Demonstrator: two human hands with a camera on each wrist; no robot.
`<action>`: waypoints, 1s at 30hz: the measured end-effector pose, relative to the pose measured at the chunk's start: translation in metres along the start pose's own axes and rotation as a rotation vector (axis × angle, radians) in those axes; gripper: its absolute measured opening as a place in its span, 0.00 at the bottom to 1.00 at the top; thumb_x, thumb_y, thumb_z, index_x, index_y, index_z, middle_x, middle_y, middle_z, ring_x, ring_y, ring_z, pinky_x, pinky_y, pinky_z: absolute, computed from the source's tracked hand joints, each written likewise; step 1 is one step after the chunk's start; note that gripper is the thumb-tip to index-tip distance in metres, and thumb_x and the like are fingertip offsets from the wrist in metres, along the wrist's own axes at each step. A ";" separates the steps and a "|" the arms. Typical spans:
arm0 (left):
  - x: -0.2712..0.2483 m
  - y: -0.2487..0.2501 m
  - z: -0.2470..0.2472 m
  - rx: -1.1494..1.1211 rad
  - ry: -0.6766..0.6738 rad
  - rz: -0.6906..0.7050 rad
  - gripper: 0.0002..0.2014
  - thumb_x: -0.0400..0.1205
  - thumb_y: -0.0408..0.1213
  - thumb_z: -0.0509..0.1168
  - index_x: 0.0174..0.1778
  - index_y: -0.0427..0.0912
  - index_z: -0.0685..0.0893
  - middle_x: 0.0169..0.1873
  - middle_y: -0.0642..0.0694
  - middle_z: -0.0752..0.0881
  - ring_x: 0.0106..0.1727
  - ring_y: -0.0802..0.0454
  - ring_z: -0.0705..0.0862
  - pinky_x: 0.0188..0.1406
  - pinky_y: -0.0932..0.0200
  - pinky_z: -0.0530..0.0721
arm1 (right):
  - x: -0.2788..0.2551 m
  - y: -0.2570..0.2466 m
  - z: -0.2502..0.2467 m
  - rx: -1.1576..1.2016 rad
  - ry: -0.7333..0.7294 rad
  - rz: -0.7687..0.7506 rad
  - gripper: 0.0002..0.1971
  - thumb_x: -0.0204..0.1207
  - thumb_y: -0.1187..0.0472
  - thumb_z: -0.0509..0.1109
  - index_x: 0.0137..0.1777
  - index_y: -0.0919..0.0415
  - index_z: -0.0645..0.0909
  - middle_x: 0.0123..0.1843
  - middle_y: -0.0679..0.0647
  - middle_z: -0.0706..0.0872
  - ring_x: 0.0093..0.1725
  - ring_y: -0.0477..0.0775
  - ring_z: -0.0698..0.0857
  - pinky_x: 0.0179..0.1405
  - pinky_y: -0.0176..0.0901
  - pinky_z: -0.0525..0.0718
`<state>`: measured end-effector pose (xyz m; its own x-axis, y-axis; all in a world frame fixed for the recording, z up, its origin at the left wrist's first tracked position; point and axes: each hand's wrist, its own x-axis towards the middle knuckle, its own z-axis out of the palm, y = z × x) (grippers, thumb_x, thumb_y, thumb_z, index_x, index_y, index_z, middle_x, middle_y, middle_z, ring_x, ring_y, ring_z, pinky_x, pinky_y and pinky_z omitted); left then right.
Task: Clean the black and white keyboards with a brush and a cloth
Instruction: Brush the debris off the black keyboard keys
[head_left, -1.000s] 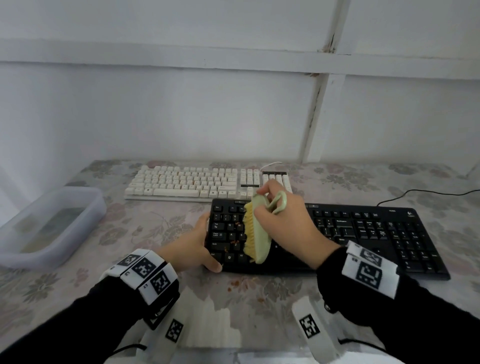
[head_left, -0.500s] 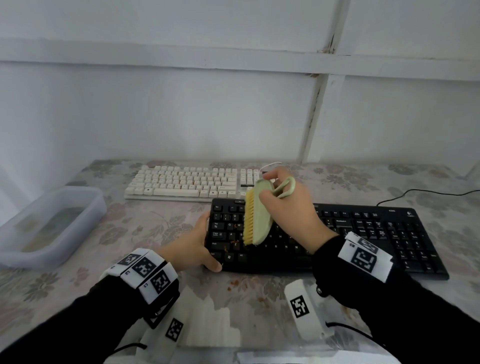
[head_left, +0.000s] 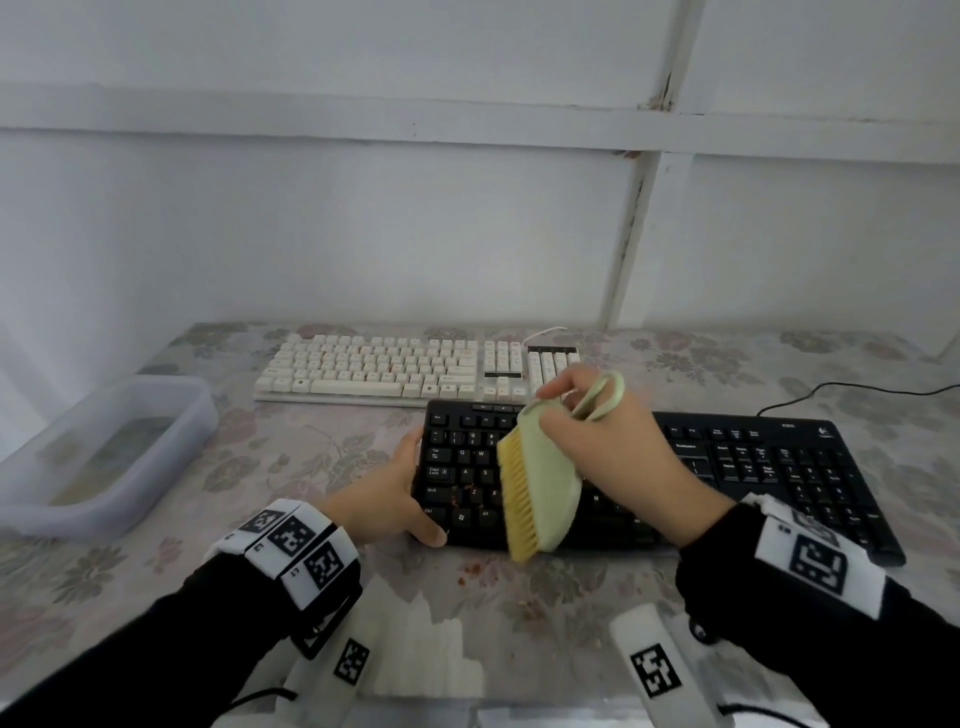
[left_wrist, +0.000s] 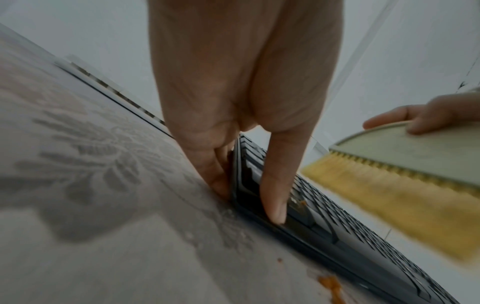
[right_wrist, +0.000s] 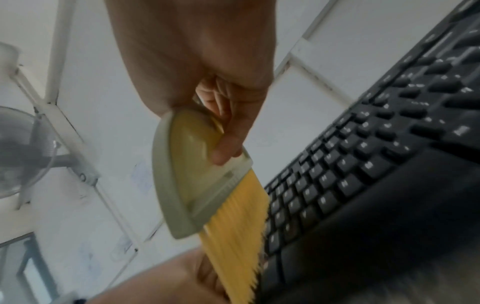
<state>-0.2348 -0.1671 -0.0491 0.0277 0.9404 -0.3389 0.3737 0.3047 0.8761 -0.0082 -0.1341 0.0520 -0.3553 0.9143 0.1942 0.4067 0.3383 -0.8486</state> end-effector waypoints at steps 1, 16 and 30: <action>0.000 0.000 0.000 0.007 -0.003 0.001 0.66 0.50 0.32 0.79 0.77 0.72 0.46 0.62 0.49 0.85 0.64 0.46 0.83 0.67 0.41 0.79 | 0.006 -0.002 -0.002 0.016 0.029 0.006 0.05 0.75 0.65 0.65 0.48 0.59 0.81 0.35 0.49 0.82 0.29 0.41 0.80 0.24 0.32 0.76; 0.002 -0.005 -0.003 0.036 -0.040 0.044 0.63 0.50 0.33 0.77 0.73 0.79 0.50 0.66 0.50 0.82 0.67 0.46 0.80 0.67 0.37 0.79 | 0.031 -0.006 0.032 -0.054 -0.018 -0.128 0.05 0.79 0.64 0.62 0.53 0.56 0.75 0.36 0.54 0.83 0.26 0.40 0.76 0.19 0.25 0.71; -0.002 0.001 -0.001 0.047 -0.011 0.012 0.63 0.52 0.30 0.76 0.76 0.73 0.48 0.63 0.48 0.83 0.66 0.45 0.81 0.66 0.39 0.79 | 0.021 -0.019 0.022 0.045 0.085 -0.118 0.06 0.79 0.64 0.62 0.54 0.56 0.77 0.40 0.55 0.85 0.33 0.47 0.80 0.24 0.36 0.77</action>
<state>-0.2359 -0.1689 -0.0474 0.0426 0.9422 -0.3324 0.4163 0.2857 0.8632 -0.0422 -0.1259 0.0615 -0.3252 0.8849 0.3335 0.3272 0.4361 -0.8383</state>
